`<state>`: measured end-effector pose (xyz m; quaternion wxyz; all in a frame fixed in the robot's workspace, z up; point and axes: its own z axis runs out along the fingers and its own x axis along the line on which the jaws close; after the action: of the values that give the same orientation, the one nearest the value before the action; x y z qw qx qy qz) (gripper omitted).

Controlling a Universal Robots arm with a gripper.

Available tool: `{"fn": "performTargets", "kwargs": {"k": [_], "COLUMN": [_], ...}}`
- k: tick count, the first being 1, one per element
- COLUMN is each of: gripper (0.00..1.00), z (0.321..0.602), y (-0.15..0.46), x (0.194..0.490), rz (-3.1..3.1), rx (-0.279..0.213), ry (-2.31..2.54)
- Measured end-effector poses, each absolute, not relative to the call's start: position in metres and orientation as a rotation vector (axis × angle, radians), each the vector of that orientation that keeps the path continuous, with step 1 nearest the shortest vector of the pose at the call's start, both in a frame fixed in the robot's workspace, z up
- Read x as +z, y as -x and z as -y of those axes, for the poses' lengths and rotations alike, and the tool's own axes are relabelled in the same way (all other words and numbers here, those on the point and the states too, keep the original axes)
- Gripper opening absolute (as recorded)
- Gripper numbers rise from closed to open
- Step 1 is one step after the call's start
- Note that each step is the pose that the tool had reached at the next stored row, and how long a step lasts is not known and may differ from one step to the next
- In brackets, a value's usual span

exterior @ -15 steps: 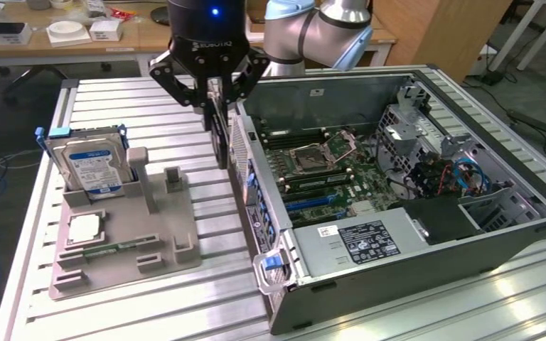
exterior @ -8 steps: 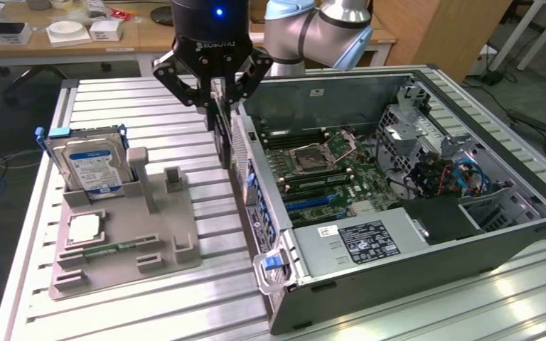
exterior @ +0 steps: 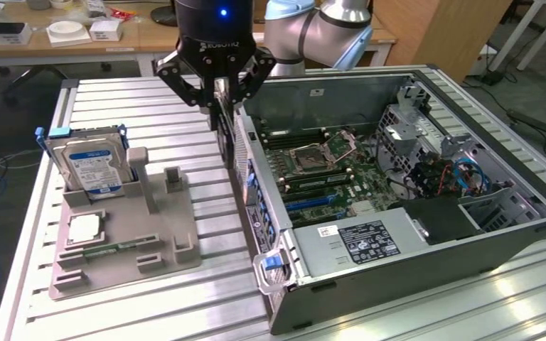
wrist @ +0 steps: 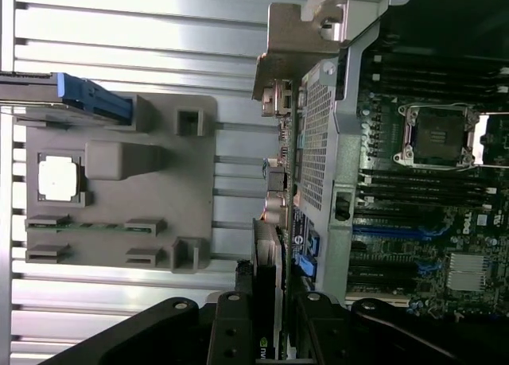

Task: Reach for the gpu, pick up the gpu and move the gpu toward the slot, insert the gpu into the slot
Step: 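Pick up the gpu and move the gpu toward the slot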

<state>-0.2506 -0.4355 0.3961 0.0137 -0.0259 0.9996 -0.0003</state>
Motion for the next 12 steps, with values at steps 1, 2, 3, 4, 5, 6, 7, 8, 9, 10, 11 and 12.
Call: {"fn": "performTargets", "kwargs": {"k": [1,2,3,4,5,6,7,8,9,10,11,12], "gripper": [0.27,0.27,0.27,0.27,0.27,0.27,0.27,0.27,0.27,0.27,0.27,0.27], "z": [0.4355,0.4355,0.4355,0.4355,0.4355,0.4355,0.4355,0.4355,0.4355,0.4355,0.4355,0.4355], "y": [0.2501,0.2496,0.2492,0.2487,0.2483,0.2478,0.2473,0.2469,0.2464,0.2460,0.2455,0.2450], "x": [0.3961,0.3960,0.3960,0.3960,0.3960,0.3959,0.3959,0.3959,0.3958,0.3957,0.3957,0.3957], "rz": [-3.113,-3.113,-3.113,-3.113,-3.113,-3.113,-3.113,-3.113,-3.113,-3.113,-3.113,-3.113], "rx": [-0.001,-0.001,-0.001,-0.001,-0.001,-0.001,-0.001,-0.001,-0.001,-0.001,-0.001,-0.001], "ry": [0.081,0.081,0.081,0.081,0.081,0.081,0.081,0.081,0.081,0.081,0.081,0.081]}}
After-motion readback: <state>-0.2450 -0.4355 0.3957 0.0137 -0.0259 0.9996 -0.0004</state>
